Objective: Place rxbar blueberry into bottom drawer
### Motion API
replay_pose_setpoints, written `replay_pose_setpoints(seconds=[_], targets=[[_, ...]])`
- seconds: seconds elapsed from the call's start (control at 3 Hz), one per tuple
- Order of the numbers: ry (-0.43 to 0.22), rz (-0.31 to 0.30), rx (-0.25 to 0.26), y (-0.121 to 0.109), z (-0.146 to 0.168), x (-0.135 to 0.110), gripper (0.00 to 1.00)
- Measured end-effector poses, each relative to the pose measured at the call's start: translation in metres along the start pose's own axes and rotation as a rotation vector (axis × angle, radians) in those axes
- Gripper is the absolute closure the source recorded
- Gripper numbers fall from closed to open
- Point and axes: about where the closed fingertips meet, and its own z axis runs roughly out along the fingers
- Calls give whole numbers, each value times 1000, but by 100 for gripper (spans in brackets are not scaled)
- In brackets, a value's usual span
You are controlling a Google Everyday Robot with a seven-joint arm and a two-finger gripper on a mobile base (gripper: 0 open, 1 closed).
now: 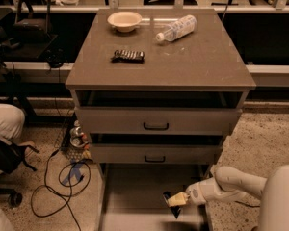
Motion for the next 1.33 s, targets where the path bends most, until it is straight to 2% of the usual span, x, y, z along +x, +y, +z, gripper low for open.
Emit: replay_pose_setpoints(seconds=[0.33,0.67,1.0,1.33], targets=[[7,91,49,-30,39,5,74],[19,140,59,-43,67,7,51],[31,163,51,-49,88,7,28],[13,179,53,-49,90,8,0]])
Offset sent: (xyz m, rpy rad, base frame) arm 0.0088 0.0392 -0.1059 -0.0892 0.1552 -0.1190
